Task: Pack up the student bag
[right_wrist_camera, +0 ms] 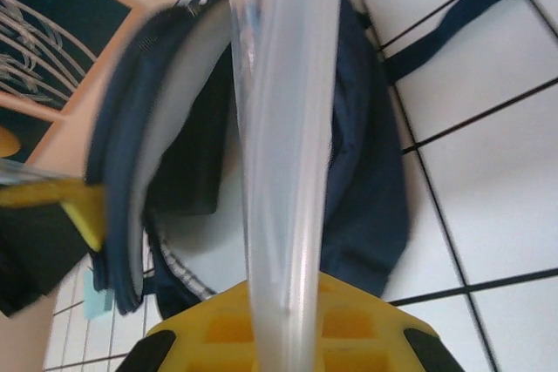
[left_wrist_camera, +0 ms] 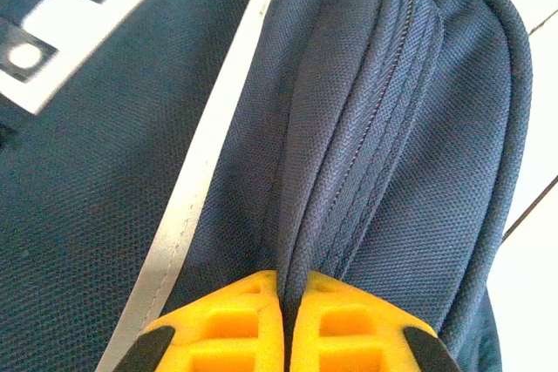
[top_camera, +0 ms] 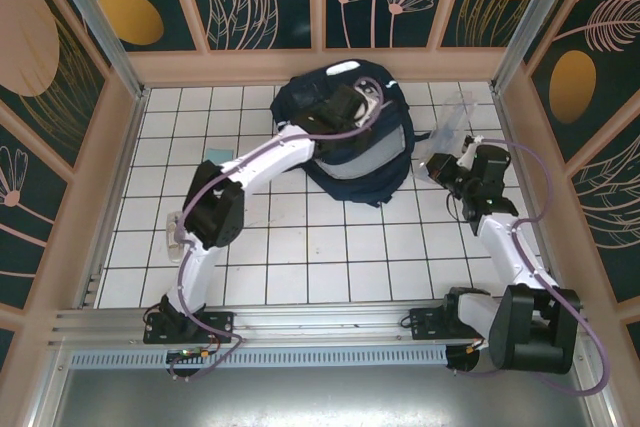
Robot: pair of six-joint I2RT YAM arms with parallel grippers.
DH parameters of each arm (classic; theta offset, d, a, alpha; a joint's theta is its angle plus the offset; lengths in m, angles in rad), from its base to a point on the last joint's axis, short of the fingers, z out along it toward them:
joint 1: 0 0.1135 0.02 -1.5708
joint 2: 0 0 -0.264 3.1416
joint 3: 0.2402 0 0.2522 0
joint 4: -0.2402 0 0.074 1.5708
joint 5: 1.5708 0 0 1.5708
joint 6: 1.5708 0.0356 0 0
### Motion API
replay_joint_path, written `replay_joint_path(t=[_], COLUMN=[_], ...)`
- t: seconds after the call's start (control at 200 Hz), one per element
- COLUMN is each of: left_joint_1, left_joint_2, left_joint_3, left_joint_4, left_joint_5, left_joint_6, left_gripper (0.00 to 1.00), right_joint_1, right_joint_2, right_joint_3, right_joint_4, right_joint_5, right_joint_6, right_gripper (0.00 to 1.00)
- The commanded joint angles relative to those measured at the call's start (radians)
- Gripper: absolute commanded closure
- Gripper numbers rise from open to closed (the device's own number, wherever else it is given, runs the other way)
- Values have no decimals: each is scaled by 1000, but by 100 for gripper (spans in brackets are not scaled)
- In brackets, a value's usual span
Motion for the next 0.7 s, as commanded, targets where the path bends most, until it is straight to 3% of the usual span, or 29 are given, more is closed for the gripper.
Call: replay_joint_path(t=[0.0, 0.14, 0.355, 0.54, 0.695], left_joint_1=[51, 71, 73, 73, 74], left_joint_2=[-74, -97, -85, -62, -73], left_joint_3=[10, -10, 71, 103, 77], left_joint_4=[82, 149, 125, 101, 131], left_joint_5=[177, 281, 275, 284, 355], left_joint_6=[-153, -203, -179, -182, -228], left_gripper=[100, 100, 100, 100, 100], right_joint_1=[50, 133, 255, 324, 348], right_joint_2=[22, 96, 283, 442, 582], right_joint_3=[-25, -38, -9, 86, 178], right_joint_4=[136, 263, 463, 502, 543], right_joint_5=[-18, -54, -130, -190, -242], right_joint_6=[60, 145, 274, 296, 305], right_gripper=[100, 100, 100, 100, 100])
